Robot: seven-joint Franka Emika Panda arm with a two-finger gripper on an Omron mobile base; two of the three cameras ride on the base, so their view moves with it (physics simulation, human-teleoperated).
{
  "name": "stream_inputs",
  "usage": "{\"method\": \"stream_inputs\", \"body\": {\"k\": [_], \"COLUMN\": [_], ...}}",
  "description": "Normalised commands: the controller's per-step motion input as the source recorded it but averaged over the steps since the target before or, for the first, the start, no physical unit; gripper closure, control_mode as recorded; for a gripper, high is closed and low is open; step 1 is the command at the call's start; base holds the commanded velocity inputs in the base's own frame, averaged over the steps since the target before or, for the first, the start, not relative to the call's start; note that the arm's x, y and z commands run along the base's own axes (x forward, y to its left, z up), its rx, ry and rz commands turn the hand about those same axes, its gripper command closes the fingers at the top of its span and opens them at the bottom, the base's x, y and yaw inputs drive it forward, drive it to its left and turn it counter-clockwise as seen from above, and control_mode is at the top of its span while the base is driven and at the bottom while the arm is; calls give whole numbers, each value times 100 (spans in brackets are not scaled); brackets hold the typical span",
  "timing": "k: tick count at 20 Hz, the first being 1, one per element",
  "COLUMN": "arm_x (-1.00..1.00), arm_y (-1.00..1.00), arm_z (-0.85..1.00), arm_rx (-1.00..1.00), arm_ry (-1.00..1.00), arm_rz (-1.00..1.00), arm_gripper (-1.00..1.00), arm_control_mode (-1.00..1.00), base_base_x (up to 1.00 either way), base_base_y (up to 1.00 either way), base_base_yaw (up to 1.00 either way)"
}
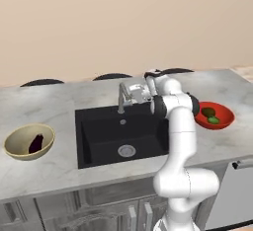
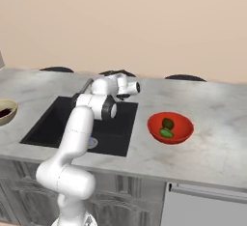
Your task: Pick the avocados from the sink and place them in one bowl. Place the eggplant in the other bowl. Then turn off the sink faucet.
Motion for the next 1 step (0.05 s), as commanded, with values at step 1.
{"method": "stream_inputs", "body": {"k": [1], "arm_x": [4], "arm_y": [69], "arm_z": [-39], "arm_rx": [0], "arm_ry": [3], "arm_rz": [0], "arm_gripper": [100], "arm_control_mode": [-100], "base_base_x": [0], "base_base_y": [0], "base_base_yaw": [0]}}
